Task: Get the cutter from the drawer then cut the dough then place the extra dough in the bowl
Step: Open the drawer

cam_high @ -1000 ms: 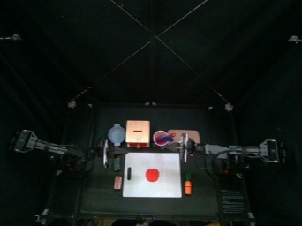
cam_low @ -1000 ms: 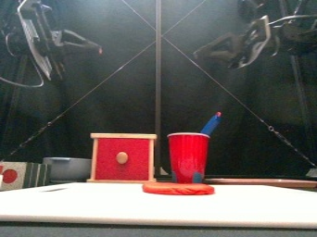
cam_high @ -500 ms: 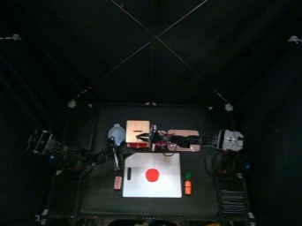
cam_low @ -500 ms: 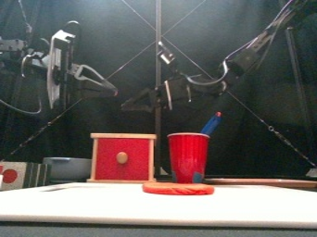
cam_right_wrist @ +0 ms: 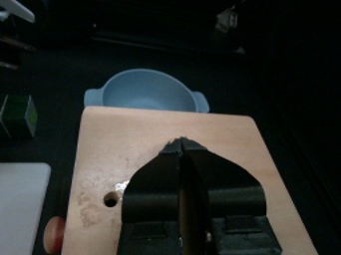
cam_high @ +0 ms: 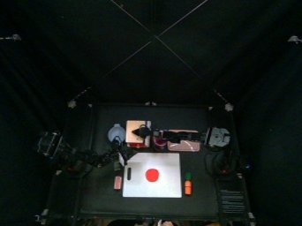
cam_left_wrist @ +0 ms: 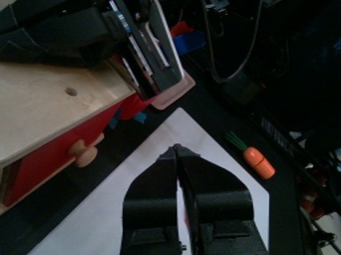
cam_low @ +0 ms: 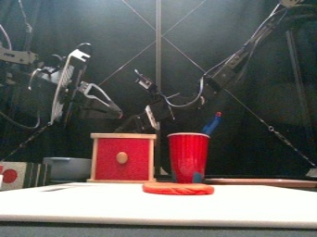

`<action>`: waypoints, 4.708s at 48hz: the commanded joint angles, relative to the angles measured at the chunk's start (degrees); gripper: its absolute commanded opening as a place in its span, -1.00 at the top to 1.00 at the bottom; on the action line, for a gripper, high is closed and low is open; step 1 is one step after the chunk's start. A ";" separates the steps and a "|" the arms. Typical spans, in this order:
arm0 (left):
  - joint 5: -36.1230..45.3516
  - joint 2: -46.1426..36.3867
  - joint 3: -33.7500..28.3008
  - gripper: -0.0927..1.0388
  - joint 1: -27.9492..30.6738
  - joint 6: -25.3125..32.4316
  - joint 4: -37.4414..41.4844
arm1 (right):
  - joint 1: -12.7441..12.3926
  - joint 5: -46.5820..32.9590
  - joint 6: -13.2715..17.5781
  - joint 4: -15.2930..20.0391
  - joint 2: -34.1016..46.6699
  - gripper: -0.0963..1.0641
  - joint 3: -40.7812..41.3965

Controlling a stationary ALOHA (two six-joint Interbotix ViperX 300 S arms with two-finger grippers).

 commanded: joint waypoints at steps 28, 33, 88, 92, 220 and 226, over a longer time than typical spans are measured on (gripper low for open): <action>5.89 5.01 -5.10 -0.79 0.18 -18.63 -19.42 | 0.88 1.05 -0.26 -0.53 -0.18 0.90 -0.97; 5.89 7.47 -6.42 -0.78 0.44 -21.45 -19.34 | 0.97 1.05 -0.26 -0.53 -0.18 0.90 -1.05; 5.54 14.50 -9.76 -0.42 10.99 -21.88 -13.36 | 2.29 1.93 0.00 -0.44 -0.18 0.90 -1.05; 5.54 14.85 -9.84 -0.37 10.99 -21.88 -13.27 | 2.37 2.02 0.00 -0.44 -0.18 0.90 -1.05; 8.44 13.27 -9.49 -0.46 -6.24 -21.97 -20.21 | 1.32 7.03 0.09 -0.26 2.20 0.90 -4.13; 8.44 13.18 -9.32 -0.63 -6.24 -21.97 -20.21 | 1.41 7.03 0.09 -0.18 2.20 0.90 -4.31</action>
